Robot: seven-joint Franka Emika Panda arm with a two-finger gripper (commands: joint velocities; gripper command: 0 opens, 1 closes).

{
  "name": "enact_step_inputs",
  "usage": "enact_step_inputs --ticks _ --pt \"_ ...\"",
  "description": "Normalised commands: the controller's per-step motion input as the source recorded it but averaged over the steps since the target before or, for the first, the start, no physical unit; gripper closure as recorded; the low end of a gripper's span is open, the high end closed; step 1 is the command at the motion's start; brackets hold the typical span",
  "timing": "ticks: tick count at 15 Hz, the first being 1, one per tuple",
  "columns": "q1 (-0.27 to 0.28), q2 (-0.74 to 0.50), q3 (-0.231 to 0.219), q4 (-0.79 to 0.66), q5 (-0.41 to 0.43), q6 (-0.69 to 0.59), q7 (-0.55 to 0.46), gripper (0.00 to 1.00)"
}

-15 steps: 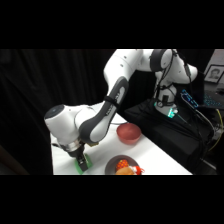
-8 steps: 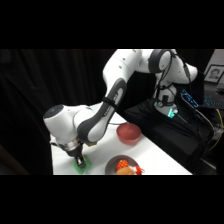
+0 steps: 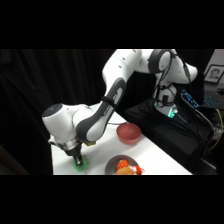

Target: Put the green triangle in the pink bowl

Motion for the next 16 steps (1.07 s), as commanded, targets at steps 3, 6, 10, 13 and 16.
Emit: enact_step_inputs --ticks 3,6,10,13,16 --pt "0.015 -0.23 -0.013 -0.06 0.034 -0.08 0.03 0.96" --pt "0.027 -0.45 -0.006 -0.26 0.033 -0.12 0.04 0.96" --pt "0.042 -0.55 -0.011 -0.42 0.021 -0.16 0.07 0.96" --pt "0.049 -0.60 0.000 -0.56 0.012 -0.16 0.07 0.96" --pt "0.055 -0.63 0.003 -0.62 -0.010 -0.11 0.08 0.96"
